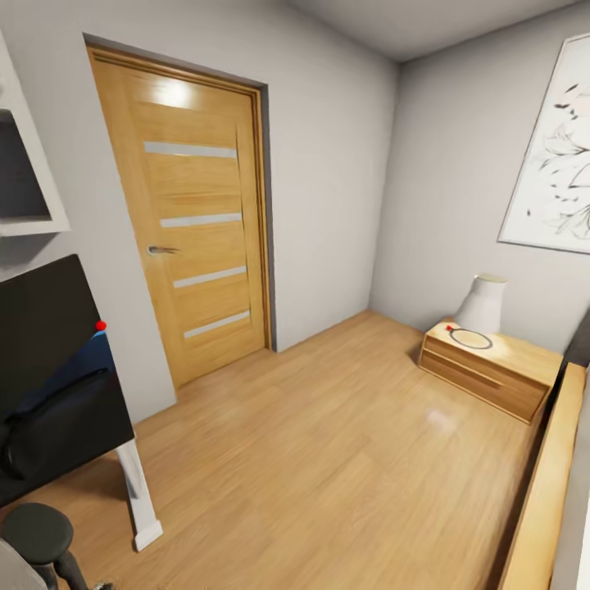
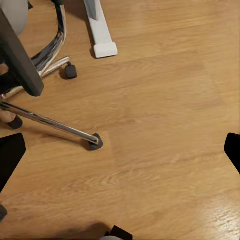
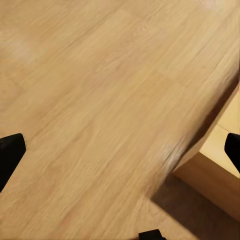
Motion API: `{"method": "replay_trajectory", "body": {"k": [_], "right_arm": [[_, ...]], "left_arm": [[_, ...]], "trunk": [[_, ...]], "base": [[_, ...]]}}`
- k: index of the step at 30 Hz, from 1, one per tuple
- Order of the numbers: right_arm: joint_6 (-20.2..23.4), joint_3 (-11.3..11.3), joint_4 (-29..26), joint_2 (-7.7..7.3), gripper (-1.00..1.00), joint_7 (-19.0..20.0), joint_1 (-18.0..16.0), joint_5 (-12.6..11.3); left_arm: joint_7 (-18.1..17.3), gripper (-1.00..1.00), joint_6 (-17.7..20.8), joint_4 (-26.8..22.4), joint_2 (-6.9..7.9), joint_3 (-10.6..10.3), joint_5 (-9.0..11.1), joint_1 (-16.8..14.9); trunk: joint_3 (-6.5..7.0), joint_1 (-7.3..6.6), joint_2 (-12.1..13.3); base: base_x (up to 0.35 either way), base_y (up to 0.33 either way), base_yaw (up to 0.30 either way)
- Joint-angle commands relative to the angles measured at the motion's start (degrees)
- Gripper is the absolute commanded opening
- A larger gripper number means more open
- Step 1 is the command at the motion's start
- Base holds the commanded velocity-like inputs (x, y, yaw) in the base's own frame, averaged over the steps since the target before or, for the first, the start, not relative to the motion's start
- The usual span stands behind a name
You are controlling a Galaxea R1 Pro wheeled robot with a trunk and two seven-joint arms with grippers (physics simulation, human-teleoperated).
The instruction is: In the bedroom, organize the workspace by keeping the computer under the desk, ensuring the monitor is on the desk, placing the keyboard on the desk next to the monitor, placing the mouse on the desk next to the keyboard, moving the folder from the swivel chair onto the desk next to the mouse, stacking the notebook on top of the folder with the pen on top of the notebook, and positioning the swivel chair next to the desk.
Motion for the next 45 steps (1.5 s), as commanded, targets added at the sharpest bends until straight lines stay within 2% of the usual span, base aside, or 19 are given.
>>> {"method": "replay_trajectory", "body": {"k": [1,10,22,32,45], "right_arm": [[-0.13,-0.09,0.01,0.02,1.0,-0.22,-0.02,0.21],[-0.1,-0.14,0.01,-0.07,1.0,-0.22,-0.02,0.21],[-0.04,-0.09,0.01,-0.07,1.0,-0.22,-0.02,0.21],[-0.04,-0.09,0.01,-0.07,1.0,-0.22,-0.02,0.21],[-0.04,-0.09,0.01,-0.09,1.0,-0.22,-0.02,0.21]], "left_arm": [[-0.59,1.0,-0.03,-0.06,0.0,0.29,0.34,0.01],[-0.65,1.0,-0.02,-0.06,0.06,0.29,0.36,0.01],[-0.6,1.0,0.05,-0.06,0.08,0.29,0.37,0.01],[-0.6,1.0,0.06,-0.06,0.08,0.29,0.38,0.01],[-0.6,1.0,0.06,-0.06,0.08,0.29,0.38,0.01]], "trunk": [[-0.06,0.01,-0.04],[-0.06,0.01,-0.04],[-0.06,0.01,-0.04],[-0.06,0.01,-0.04],[-0.06,0.01,-0.04]], "base": [[0.009,0.0,0.273],[0.055,0.0,0.185],[0.278,0.0,0.01],[0.105,0.0,0.0],[0.304,0.0,0.0]]}}
